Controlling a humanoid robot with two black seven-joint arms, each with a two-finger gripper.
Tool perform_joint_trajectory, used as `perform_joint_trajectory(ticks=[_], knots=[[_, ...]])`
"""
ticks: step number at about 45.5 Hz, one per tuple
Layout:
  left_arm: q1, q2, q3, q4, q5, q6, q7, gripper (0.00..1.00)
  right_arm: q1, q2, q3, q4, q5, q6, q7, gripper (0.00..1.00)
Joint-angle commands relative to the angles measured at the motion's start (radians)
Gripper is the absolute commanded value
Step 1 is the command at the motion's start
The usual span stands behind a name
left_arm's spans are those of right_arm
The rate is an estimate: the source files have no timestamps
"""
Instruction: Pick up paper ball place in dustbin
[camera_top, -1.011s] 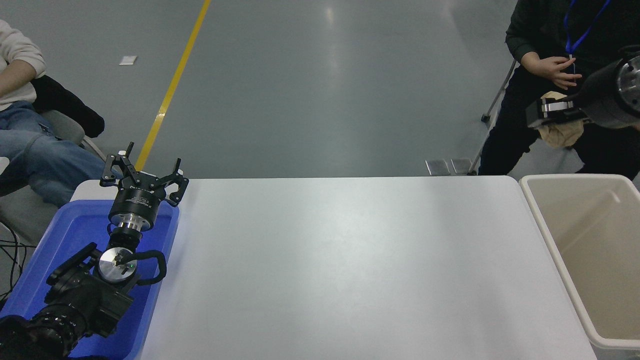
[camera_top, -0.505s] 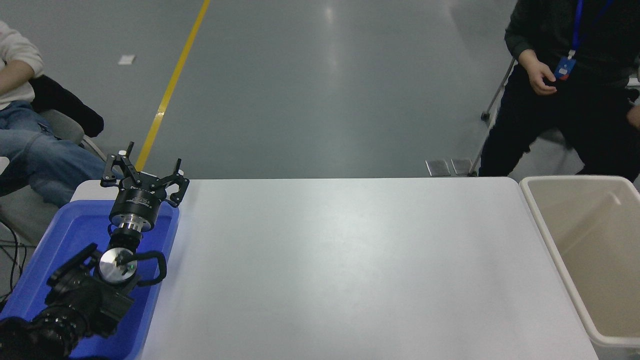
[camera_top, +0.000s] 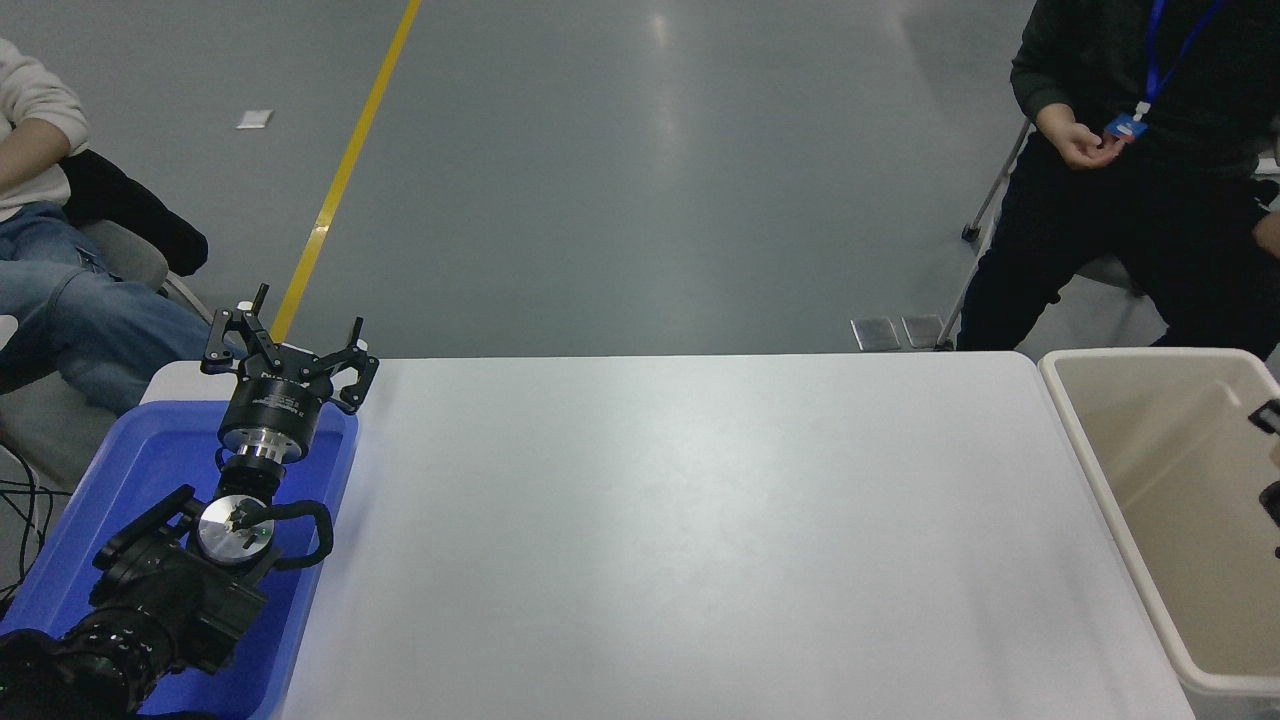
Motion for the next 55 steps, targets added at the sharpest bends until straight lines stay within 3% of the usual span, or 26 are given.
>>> perform_joint_trajectory(ticks=[1, 14, 15, 19, 21, 22, 44, 55], knots=[[-0.002, 0.001, 0.0, 0.0, 0.0, -0.001, 0.0, 0.99, -0.073, 0.04, 0.066, -0.021, 0.004, -0.033, 0.001, 0.0], [0.0, -0.001, 0.0, 0.0, 0.0, 0.001, 0.0, 0.99, -0.073, 0.04, 0.071, -0.023, 0.004, -0.038, 0.0, 0.0], [0.0, 0.001, 0.0, 0.0, 0.0, 0.001, 0.0, 0.99, -0.073, 0.04, 0.071, -0.023, 0.004, -0.038, 0.0, 0.09], [0.0, -0.001, 0.0, 0.0, 0.0, 0.001, 0.0, 0.99, -0.068, 0.037, 0.071, -0.023, 0.004, -0.051, 0.0, 0.72], [0.0, 0.001, 0.0, 0.0, 0.0, 0.001, 0.0, 0.99, -0.065, 0.036, 0.071, -0.023, 0.003, -0.057, 0.0, 0.94], [0.0, -0.001, 0.0, 0.0, 0.0, 0.001, 0.0, 0.99, -0.064, 0.034, 0.071, -0.023, 0.003, -0.056, 0.0, 1.0], [0.0, -0.001, 0.0, 0.0, 0.0, 0.001, 0.0, 0.99, 0.013, 0.03, 0.075, -0.006, 0.003, -0.033, -0.002, 1.0], [-0.002, 0.001, 0.0, 0.0, 0.0, 0.001, 0.0, 0.99, 0.149, 0.03, 0.2, -0.009, 0.004, -0.038, 0.0, 1.0]])
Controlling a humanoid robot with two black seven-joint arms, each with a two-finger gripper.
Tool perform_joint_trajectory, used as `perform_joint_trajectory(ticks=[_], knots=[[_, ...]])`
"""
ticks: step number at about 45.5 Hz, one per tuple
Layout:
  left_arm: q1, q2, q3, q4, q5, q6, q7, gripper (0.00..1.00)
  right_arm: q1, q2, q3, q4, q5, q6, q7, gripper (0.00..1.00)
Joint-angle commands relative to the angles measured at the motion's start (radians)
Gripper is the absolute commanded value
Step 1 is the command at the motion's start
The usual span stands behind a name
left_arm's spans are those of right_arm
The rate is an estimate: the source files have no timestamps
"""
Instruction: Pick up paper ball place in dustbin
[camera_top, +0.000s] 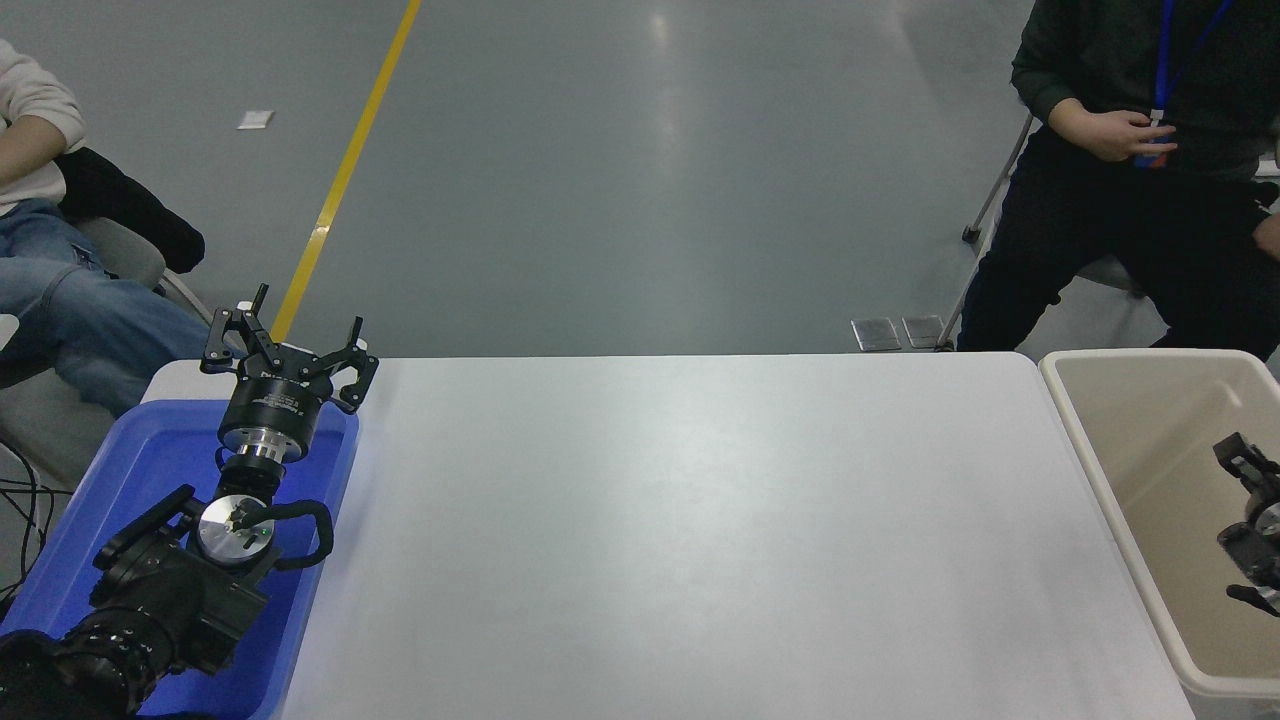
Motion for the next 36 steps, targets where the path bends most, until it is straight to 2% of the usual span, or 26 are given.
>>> perform_joint_trajectory(ticks=[1, 10, 15, 20, 32, 36], knots=[[0.0, 0.001, 0.0, 0.0, 0.0, 0.0, 0.0, 0.99, 0.142, 0.0, 0.107, 0.001, 0.001, -0.003, 0.001, 1.0], [0.0, 0.001, 0.0, 0.0, 0.0, 0.0, 0.0, 0.99, 0.277, 0.0, 0.311, 0.037, 0.001, -0.004, 0.005, 1.0], [0.0, -0.001, 0.0, 0.0, 0.0, 0.0, 0.0, 0.99, 0.323, -0.002, 0.481, 0.106, 0.0, -0.004, 0.03, 1.0], [0.0, 0.001, 0.002, 0.0, 0.0, 0.0, 0.0, 0.99, 0.34, -0.008, 0.636, 0.194, -0.015, -0.003, 0.085, 1.0], [0.0, 0.001, 0.002, 0.0, 0.0, 0.0, 0.0, 0.99, 0.34, -0.091, 0.958, 0.389, -0.018, 0.0, 0.272, 1.0], [0.0, 0.001, 0.002, 0.0, 0.0, 0.0, 0.0, 0.99, 0.302, -0.091, 1.088, 0.448, -0.028, 0.003, 0.32, 1.0]])
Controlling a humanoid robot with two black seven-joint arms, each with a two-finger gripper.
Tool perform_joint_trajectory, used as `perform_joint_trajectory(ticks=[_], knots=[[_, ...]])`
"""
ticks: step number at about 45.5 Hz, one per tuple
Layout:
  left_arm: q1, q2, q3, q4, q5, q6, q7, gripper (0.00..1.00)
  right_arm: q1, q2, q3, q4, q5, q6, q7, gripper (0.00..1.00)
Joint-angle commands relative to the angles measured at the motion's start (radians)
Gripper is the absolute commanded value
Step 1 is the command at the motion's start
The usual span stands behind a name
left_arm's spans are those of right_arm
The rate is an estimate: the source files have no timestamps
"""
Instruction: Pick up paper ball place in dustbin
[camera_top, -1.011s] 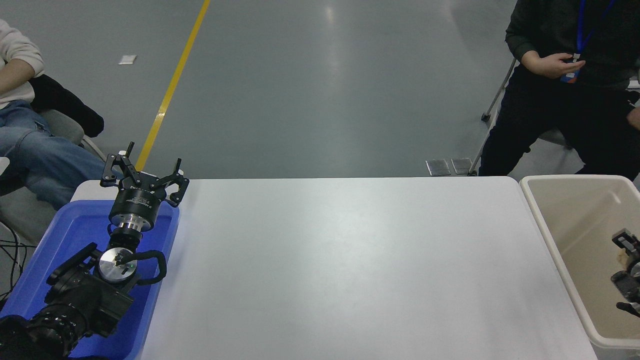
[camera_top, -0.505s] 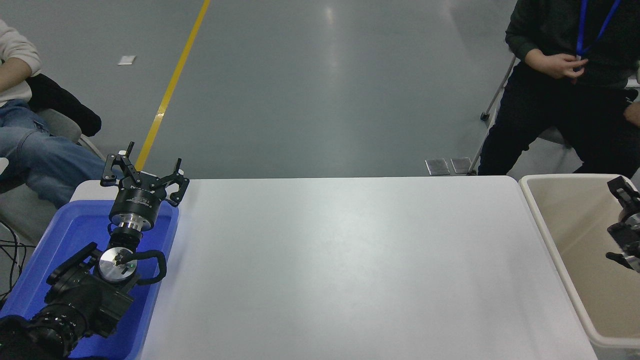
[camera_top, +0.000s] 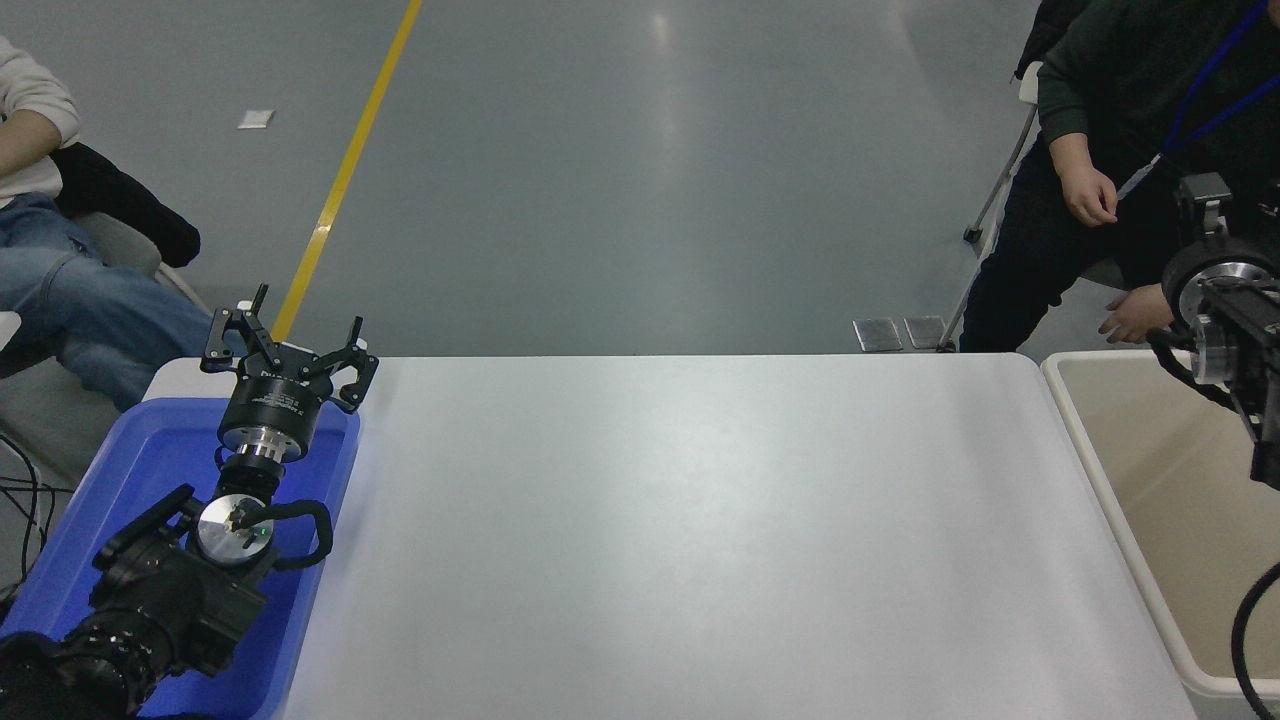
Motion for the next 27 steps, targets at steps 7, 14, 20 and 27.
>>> perform_joint_trajectory(ticks=[7, 14, 20, 27], knots=[[0.0, 0.0, 0.001, 0.0, 0.0, 0.0, 0.0, 0.99, -0.114, -0.01, 0.393, 0.236, -0.15, 0.002, 0.221, 1.0], [0.0, 0.0, 0.001, 0.0, 0.0, 0.0, 0.0, 0.99, -0.184, 0.024, 0.439, 0.24, -0.153, 0.002, 0.324, 1.0], [0.0, 0.0, 0.001, 0.0, 0.0, 0.0, 0.0, 0.99, -0.26, 0.068, 0.49, 0.272, -0.154, 0.004, 0.349, 1.0], [0.0, 0.0, 0.001, 0.0, 0.0, 0.0, 0.0, 0.99, -0.323, 0.12, 0.51, 0.282, -0.153, 0.034, 0.349, 1.0]])
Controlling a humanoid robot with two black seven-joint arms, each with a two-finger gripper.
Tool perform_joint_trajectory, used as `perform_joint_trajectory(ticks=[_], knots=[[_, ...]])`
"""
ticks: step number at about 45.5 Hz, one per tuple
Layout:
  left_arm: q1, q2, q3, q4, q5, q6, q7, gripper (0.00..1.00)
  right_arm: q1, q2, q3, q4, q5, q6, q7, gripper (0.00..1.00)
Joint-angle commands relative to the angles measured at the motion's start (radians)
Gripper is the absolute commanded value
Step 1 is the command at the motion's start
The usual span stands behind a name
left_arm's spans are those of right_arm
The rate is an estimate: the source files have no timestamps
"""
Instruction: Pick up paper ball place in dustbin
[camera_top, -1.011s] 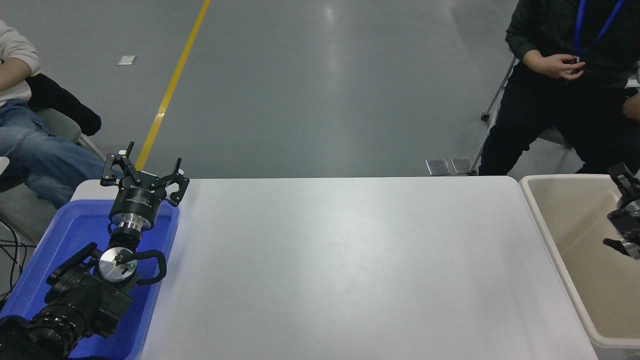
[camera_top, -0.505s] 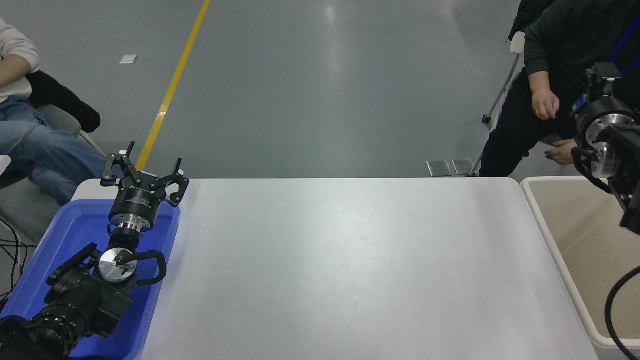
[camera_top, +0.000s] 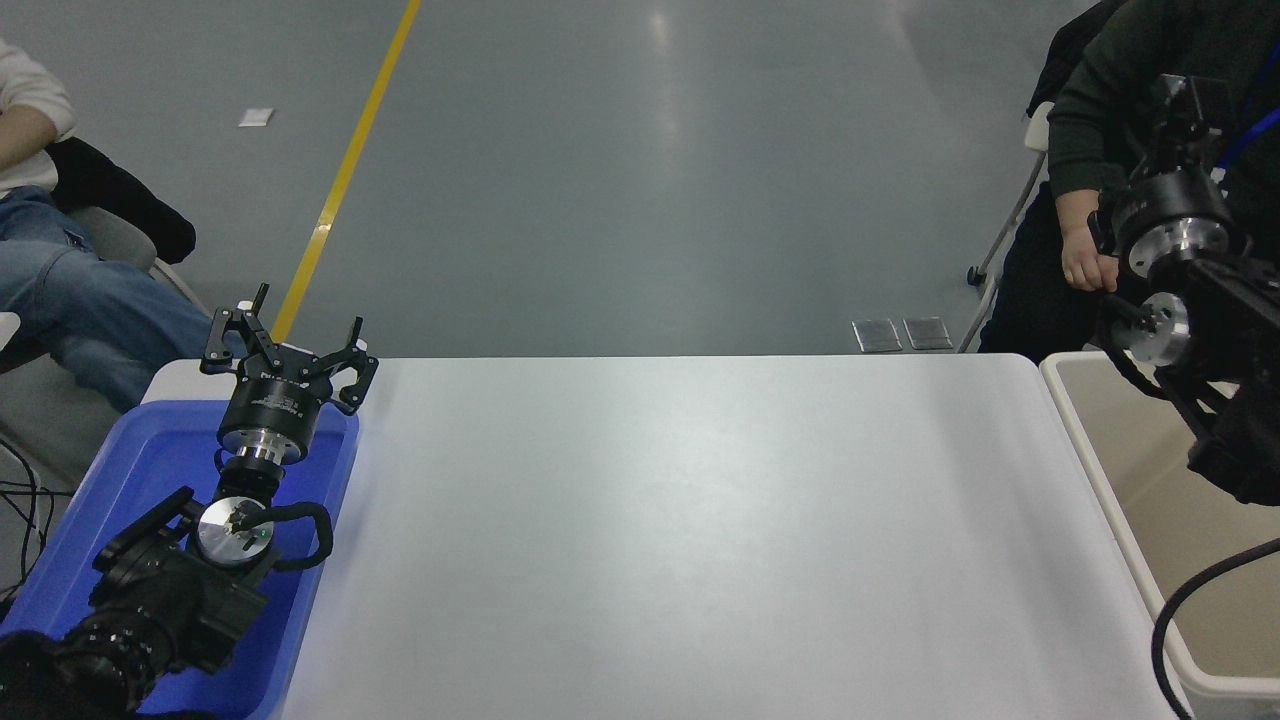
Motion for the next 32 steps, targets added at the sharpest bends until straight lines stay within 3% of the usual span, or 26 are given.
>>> perform_joint_trajectory(ticks=[1, 15, 32], knots=[[0.0, 0.0, 0.001, 0.0, 0.0, 0.0, 0.0, 0.99, -0.115, 0.077, 0.071, 0.037, -0.014, 0.043, 0.047, 1.0], [0.0, -0.002, 0.001, 0.0, 0.0, 0.0, 0.0, 0.99, -0.209, 0.19, 0.126, 0.048, -0.014, 0.111, 0.049, 1.0], [0.0, 0.0, -0.001, 0.0, 0.0, 0.0, 0.0, 0.99, -0.241, 0.201, 0.175, 0.079, -0.017, 0.126, 0.081, 1.0]])
